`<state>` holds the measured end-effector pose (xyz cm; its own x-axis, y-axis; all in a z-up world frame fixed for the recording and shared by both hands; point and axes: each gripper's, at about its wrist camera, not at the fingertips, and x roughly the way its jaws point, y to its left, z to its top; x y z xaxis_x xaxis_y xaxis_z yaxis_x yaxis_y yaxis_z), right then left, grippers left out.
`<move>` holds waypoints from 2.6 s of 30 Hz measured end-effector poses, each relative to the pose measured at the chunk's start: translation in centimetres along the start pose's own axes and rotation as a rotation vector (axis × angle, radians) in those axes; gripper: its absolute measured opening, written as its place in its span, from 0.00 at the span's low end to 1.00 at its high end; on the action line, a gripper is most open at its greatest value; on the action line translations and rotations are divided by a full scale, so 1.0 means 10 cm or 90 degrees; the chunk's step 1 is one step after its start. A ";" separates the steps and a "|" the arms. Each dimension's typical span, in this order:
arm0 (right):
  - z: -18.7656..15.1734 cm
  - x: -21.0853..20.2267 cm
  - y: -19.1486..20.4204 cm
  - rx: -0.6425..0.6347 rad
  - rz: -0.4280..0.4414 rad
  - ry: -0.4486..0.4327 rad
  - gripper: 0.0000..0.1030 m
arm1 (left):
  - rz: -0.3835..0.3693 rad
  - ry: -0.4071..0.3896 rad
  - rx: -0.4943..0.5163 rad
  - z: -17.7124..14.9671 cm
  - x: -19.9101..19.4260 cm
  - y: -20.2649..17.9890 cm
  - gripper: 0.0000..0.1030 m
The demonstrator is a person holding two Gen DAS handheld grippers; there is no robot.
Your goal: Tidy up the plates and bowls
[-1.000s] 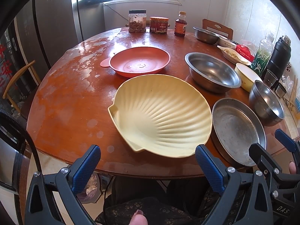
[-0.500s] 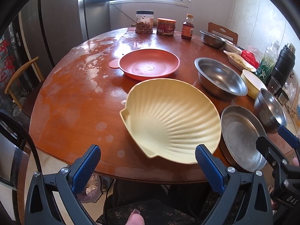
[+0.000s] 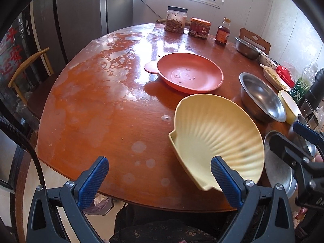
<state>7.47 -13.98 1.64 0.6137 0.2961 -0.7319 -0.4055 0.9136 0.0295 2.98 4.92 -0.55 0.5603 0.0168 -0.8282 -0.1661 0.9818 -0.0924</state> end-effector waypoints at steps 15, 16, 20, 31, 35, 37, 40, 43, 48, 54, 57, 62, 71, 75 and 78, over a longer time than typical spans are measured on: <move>0.19 0.54 0.15 -0.052 0.028 0.084 0.56 | -0.006 0.047 0.026 0.09 0.22 -0.06 0.96; 0.18 0.57 0.14 -0.049 0.029 0.089 0.53 | -0.010 0.049 0.025 0.09 0.23 -0.06 0.95; 0.16 0.65 0.14 -0.056 0.028 0.104 0.39 | -0.015 0.058 0.026 0.10 0.28 -0.06 0.86; 0.20 0.67 0.19 -0.045 0.058 0.109 0.29 | -0.032 0.048 0.027 0.15 0.25 -0.01 0.38; 0.22 0.68 0.29 -0.045 0.067 0.112 0.27 | -0.031 0.042 0.013 0.15 0.22 0.07 0.33; 0.25 0.69 0.36 -0.046 0.070 0.116 0.27 | -0.028 0.036 0.000 0.16 0.19 0.15 0.33; 0.28 0.69 0.47 -0.052 0.083 0.113 0.27 | -0.020 0.027 -0.022 0.17 0.16 0.29 0.33; 0.34 0.71 0.62 -0.067 0.092 0.106 0.27 | -0.007 0.022 -0.039 0.19 0.14 0.42 0.33; 0.34 0.82 0.77 -0.078 0.099 0.114 0.27 | 0.000 0.025 -0.054 0.20 0.17 0.55 0.33; 0.32 0.88 0.76 -0.059 0.099 0.117 0.27 | -0.007 0.025 -0.048 0.25 0.21 0.54 0.33; 0.32 0.89 0.71 -0.040 0.106 0.119 0.27 | -0.010 0.022 -0.049 0.28 0.23 0.54 0.33; 0.34 0.88 0.65 -0.032 0.106 0.112 0.28 | -0.010 0.016 -0.052 0.32 0.22 0.54 0.33; 0.34 0.79 0.57 -0.025 0.110 0.095 0.35 | -0.006 -0.002 -0.073 0.35 0.11 0.61 0.37; 0.36 0.73 0.49 -0.010 0.109 0.086 0.36 | -0.006 -0.021 -0.083 0.39 0.02 0.65 0.40; 0.37 0.65 0.42 -0.001 0.102 0.077 0.37 | -0.016 -0.029 -0.085 0.42 -0.04 0.65 0.41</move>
<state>12.28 -7.16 -0.43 0.4563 0.4015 -0.7941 -0.4921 0.8574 0.1507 5.02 12.05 1.52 0.6012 0.0038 -0.7991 -0.2559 0.9482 -0.1881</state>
